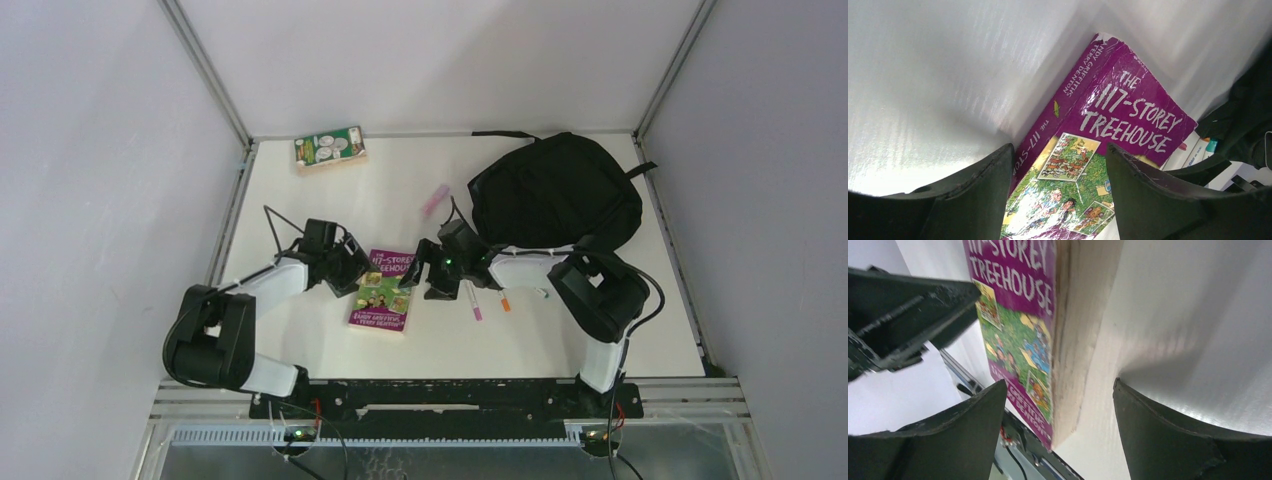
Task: Pack the student bag
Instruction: Pick up the book from the center of the board.
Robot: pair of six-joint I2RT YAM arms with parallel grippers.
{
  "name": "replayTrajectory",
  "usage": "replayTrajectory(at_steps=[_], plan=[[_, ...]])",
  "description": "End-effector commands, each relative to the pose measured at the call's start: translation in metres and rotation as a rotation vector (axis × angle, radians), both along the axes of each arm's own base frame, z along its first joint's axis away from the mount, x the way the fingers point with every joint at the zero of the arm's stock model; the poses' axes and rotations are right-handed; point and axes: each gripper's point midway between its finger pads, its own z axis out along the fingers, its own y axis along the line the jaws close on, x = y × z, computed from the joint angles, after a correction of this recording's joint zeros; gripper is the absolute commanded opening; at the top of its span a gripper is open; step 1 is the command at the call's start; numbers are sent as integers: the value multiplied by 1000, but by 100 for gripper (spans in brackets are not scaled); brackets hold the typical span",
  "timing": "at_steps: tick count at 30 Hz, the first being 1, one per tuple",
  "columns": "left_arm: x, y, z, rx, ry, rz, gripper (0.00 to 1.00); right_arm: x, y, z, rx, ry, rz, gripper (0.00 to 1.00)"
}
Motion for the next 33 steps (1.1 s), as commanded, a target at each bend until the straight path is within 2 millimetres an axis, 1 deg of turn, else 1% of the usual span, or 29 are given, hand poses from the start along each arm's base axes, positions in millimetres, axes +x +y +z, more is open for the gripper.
replayTrajectory(at_steps=[1,3,6,8,10,14,15,16,17,20,21,23,27,30,31,33], plan=[[-23,-2,-20,-19,69,-42,73,27,19,8,62,-19,-188,85],[-25,-9,-21,-44,79,-71,73,28,26,2,69,5,-202,83],[-26,-16,-24,-62,90,-94,73,27,37,3,99,8,-199,76],[-29,-22,-27,-82,100,-105,72,25,43,6,114,-5,-184,67],[-30,-28,-28,-105,98,-115,72,25,44,8,101,-22,-175,58],[-32,-37,-31,-117,104,-128,72,24,42,7,83,-37,-166,30],[-32,-39,-31,-121,103,-131,72,24,42,6,80,-36,-164,21],[-33,-39,-31,-123,104,-132,72,23,42,6,81,-35,-160,4],[-32,-40,-31,-124,102,-134,72,23,41,6,80,-31,-158,0],[-30,-33,-23,-81,80,-138,72,20,41,15,91,-38,-140,0],[-27,-27,-16,-42,53,-134,72,19,39,19,91,-44,-134,0],[-24,-13,2,22,19,-119,73,19,38,34,106,-69,-122,0],[-15,17,59,141,-119,-65,77,25,33,74,166,-125,-137,0],[-19,44,99,236,-205,-28,87,35,30,107,242,-166,-157,0],[-22,53,110,261,-224,-3,95,38,29,114,259,-174,-166,0],[-30,62,128,266,-273,26,99,44,27,125,290,-184,-185,0]])
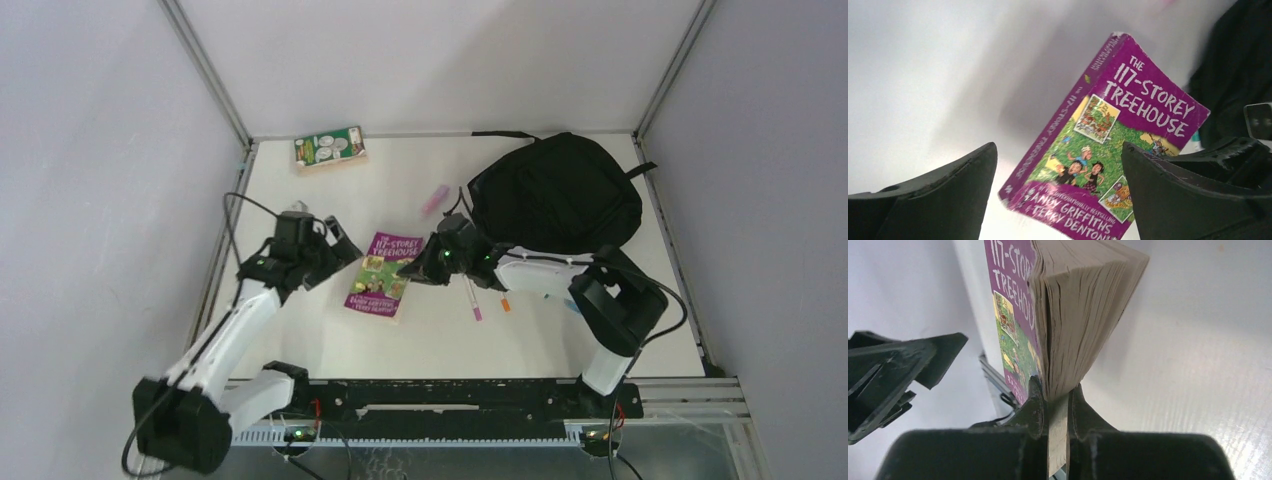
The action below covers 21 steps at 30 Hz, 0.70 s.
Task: Pack the student bag
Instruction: Pick up the book from the center of the board.
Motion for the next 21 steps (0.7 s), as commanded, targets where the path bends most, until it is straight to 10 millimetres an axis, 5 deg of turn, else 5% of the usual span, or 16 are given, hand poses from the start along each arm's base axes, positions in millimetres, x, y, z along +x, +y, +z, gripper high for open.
replayTrajectory(at_steps=[1,9,13,21], plan=[[-16,35,57,87,-138,74,100,32,10,88,220,-156,-44,0],[-44,-2,69,-239,-187,74,100,59,5,123,380,-131,-135,0],[-39,-28,69,-451,-272,46,100,62,6,136,448,-99,-147,0],[-33,-46,66,-630,-310,27,100,51,17,150,521,-63,-118,0]])
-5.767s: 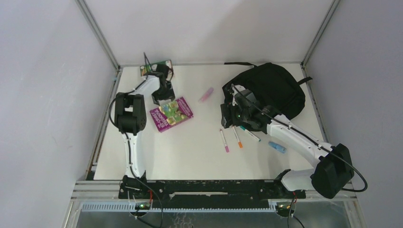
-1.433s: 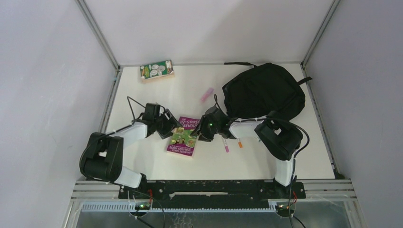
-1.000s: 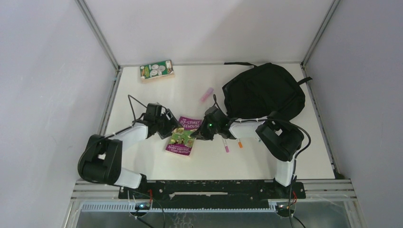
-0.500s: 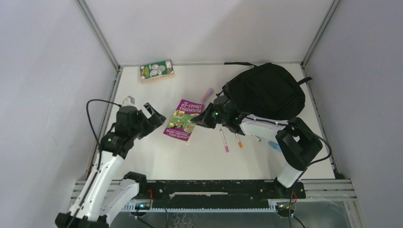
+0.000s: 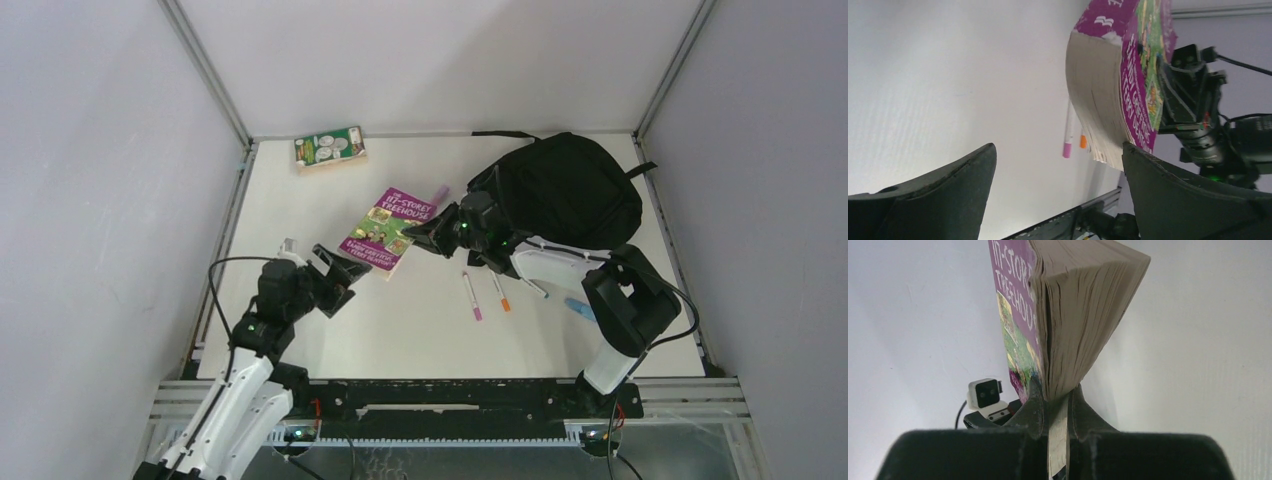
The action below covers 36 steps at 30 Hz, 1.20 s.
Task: Pack the student bag
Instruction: Pick up the book from the center of the board.
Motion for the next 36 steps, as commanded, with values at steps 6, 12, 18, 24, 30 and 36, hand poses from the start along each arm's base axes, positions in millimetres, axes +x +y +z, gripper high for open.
replayTrajectory(at_steps=[6,12,18,24,30,36], plan=[[16,-21,49,-258,-211,-12,94,-11,29,71,230,-76,83,0],[9,-11,53,-225,-225,28,88,-6,25,67,220,-64,65,0],[4,-7,69,-229,-280,33,88,4,17,59,228,-40,40,0],[8,-7,71,-226,-290,41,100,2,20,58,235,-29,49,0],[18,-9,63,-230,-267,45,100,-3,24,59,244,-30,70,0],[32,-10,68,-266,-290,75,98,-10,28,58,240,-26,91,0]])
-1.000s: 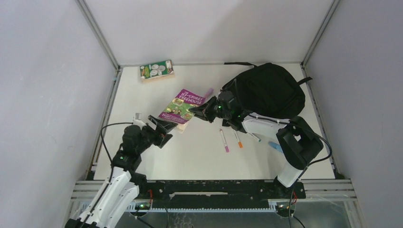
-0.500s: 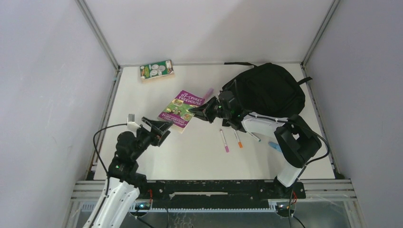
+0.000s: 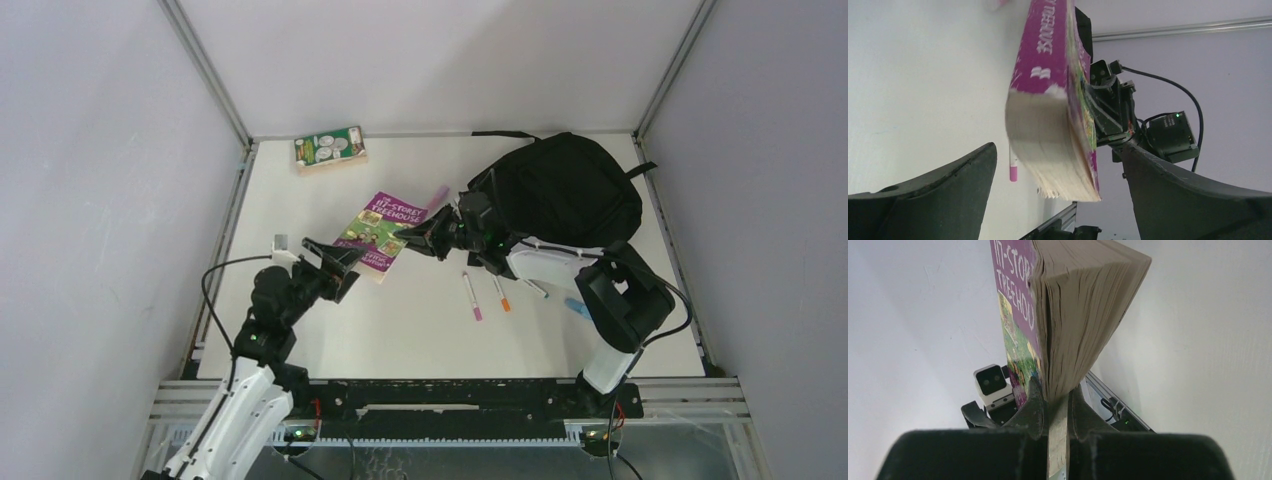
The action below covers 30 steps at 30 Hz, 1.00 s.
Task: Pack the student bag
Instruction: Pick up the book from the center of the board.
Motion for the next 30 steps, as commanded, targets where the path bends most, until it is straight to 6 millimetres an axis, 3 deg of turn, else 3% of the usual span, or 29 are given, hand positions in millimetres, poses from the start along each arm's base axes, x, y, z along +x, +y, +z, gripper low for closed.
replayTrajectory(at_steps=[1,4,6,9,14,15,17,19,20,23,25,27,30], plan=[[16,-1,26,-64,-91,30,97,-4,16,47,129,-99,40,0],[24,-2,30,-91,-93,39,90,-9,20,45,132,-89,49,0],[27,-3,29,-77,-73,36,80,-8,19,48,160,-92,48,0],[30,2,28,-46,-69,63,61,-8,16,47,155,-100,52,0],[32,17,37,44,-55,129,21,-19,13,36,103,-121,124,0],[33,19,40,56,-62,133,9,-23,12,33,88,-147,155,6],[33,23,46,92,-64,140,0,-25,3,27,47,-172,196,33],[33,28,55,129,-78,142,0,-20,-20,19,-59,-215,187,50],[33,31,58,148,-80,145,0,-17,-34,15,-129,-250,176,52],[30,37,72,223,-112,129,0,1,-97,-2,-462,-336,97,53],[29,34,85,261,-136,85,0,15,-138,-2,-694,-436,68,53],[28,25,93,286,-148,14,0,22,-172,-11,-943,-524,144,54],[29,4,94,291,-139,-140,0,33,-220,-25,-1239,-491,169,57]])
